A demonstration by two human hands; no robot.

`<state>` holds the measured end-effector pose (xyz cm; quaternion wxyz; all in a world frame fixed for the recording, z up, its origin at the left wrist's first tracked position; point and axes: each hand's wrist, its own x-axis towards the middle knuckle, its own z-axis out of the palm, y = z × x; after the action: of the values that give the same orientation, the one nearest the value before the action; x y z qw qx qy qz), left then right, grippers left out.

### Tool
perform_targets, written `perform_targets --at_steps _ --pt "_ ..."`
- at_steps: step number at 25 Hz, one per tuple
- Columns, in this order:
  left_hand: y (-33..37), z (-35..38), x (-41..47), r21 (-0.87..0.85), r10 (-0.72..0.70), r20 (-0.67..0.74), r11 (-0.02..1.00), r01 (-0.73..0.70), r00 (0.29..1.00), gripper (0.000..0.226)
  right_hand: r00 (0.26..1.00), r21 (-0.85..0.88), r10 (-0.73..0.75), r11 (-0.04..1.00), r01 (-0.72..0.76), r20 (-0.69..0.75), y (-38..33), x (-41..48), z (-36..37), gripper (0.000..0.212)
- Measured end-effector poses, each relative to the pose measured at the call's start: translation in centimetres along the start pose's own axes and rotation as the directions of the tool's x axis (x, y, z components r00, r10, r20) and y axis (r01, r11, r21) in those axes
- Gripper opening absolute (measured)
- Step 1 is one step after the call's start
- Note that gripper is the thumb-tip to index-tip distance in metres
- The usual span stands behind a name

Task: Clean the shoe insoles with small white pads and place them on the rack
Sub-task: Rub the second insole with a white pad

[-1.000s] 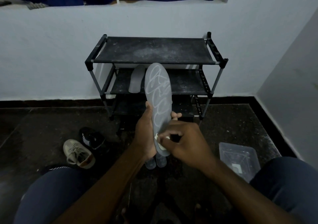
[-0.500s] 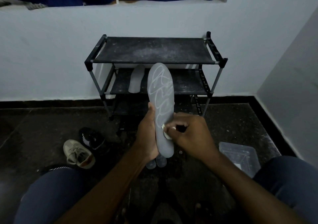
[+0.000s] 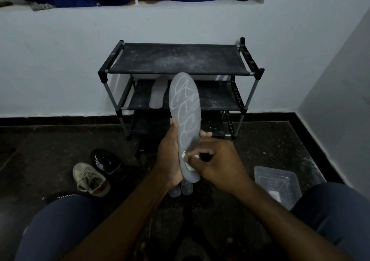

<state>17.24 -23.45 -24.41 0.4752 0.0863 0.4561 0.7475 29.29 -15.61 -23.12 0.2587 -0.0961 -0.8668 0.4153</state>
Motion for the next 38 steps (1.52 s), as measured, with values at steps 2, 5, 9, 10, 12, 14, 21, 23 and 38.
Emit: perform_targets --at_steps 2,5,9,10,12,14,21,23,38 --pt "0.4 -0.1 -0.1 -0.033 0.016 0.010 0.999 -0.016 1.000 0.075 0.999 -0.002 -0.007 1.000 0.007 0.039 0.0 -0.5 0.0 0.010" --pt "0.7 0.0 -0.3 -0.041 0.003 0.051 0.999 -0.001 0.999 0.079 0.997 0.032 0.028 0.999 -0.026 -0.071 1.1 0.2 -0.9 0.012" --pt "1.0 -0.3 -0.2 -0.063 0.045 0.059 0.997 -0.041 0.997 0.076 0.998 0.008 0.009 1.000 -0.009 0.055 -0.1 -0.7 0.1 0.008" --pt "1.0 -0.4 -0.1 -0.094 0.051 0.057 0.995 -0.045 0.997 0.075 0.997 0.000 -0.003 1.000 0.003 0.082 -0.1 -1.0 0.2 0.008" --pt "1.0 -0.4 -0.1 -0.085 0.054 0.084 0.995 -0.047 0.995 0.078 0.999 0.012 0.009 1.000 -0.010 0.030 0.8 -0.6 -0.4 0.008" --pt "1.0 -0.3 -0.3 -0.046 0.048 0.108 0.998 -0.043 0.993 0.079 0.999 0.050 0.035 0.998 -0.033 -0.041 0.9 0.0 -0.8 0.008" --pt "0.6 0.0 -0.5 -0.050 0.038 0.105 0.998 -0.032 0.994 0.078 1.000 0.033 0.014 0.999 -0.014 -0.002 0.5 -0.2 -0.2 0.009" --pt "0.8 0.2 -0.6 -0.051 0.039 0.110 0.998 -0.033 0.993 0.079 1.000 0.032 0.007 0.999 -0.008 0.021 0.0 -0.4 -0.2 0.009" --pt "1.0 0.4 -0.7 -0.080 0.017 0.116 0.997 -0.007 0.993 0.081 0.995 -0.104 0.031 0.994 -0.041 -0.096 1.2 -0.2 -0.3 0.009"
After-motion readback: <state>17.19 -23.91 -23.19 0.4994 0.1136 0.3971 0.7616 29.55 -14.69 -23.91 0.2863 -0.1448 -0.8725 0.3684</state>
